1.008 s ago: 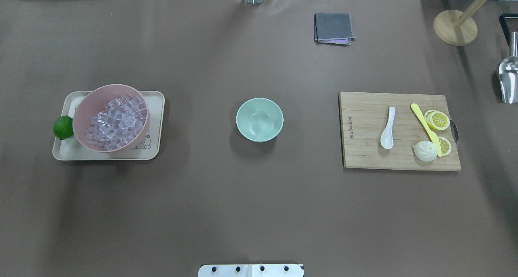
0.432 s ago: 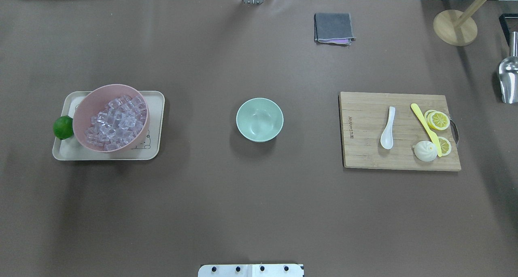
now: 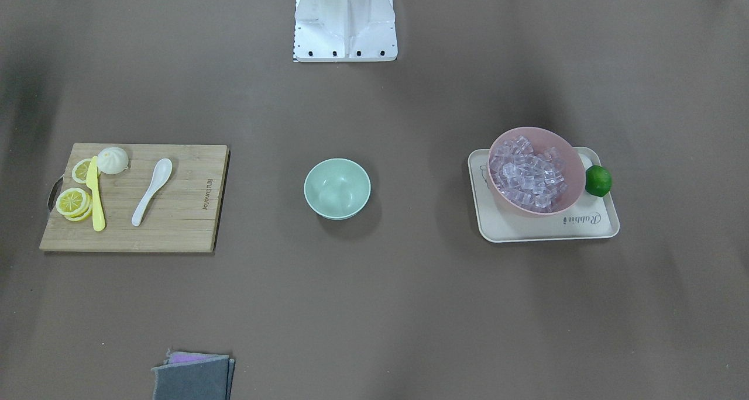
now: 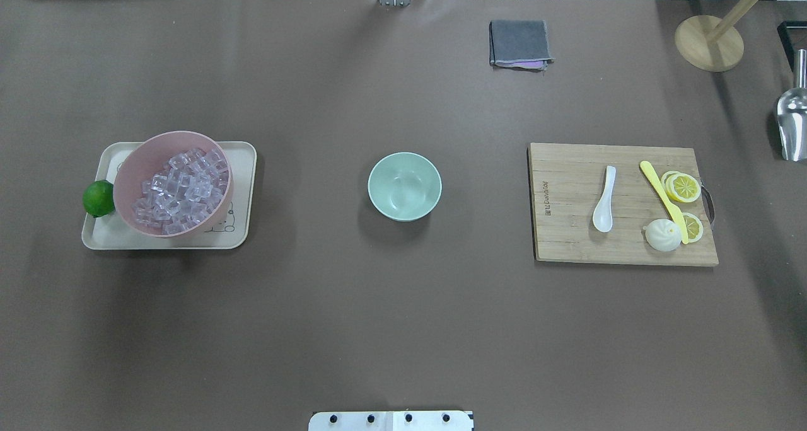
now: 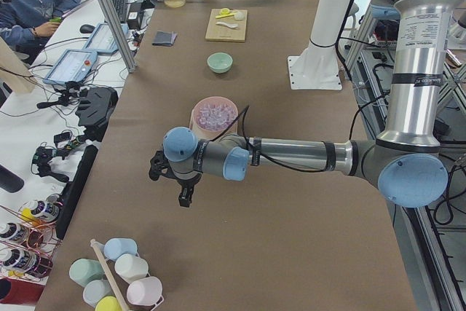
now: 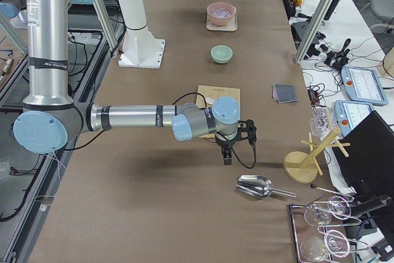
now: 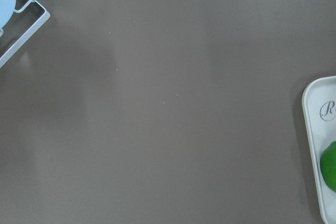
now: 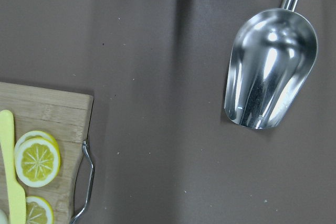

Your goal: Put spoon and ice into bowl

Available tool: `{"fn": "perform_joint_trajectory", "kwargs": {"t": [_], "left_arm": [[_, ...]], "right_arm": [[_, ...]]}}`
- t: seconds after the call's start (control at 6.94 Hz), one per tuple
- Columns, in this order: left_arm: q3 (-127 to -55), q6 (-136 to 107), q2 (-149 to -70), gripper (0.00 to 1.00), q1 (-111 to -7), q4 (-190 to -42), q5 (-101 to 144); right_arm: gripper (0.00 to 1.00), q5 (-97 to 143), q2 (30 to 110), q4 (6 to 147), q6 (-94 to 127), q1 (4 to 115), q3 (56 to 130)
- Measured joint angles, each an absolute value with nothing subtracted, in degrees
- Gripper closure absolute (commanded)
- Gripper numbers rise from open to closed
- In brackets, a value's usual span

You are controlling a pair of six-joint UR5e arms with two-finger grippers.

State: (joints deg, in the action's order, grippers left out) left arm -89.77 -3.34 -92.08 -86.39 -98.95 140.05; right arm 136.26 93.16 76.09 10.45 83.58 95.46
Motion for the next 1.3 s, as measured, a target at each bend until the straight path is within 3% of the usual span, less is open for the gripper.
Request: {"fn": "perform_joint_trajectory", "kwargs": {"t": [1.3], "left_arm": [[-91.5, -3.39, -91.86, 0.02, -86.31, -96.05, 133.44]], "right_arm": [[0.0, 136.15, 93.08, 76.04, 11.44, 83.5, 95.43]]}}
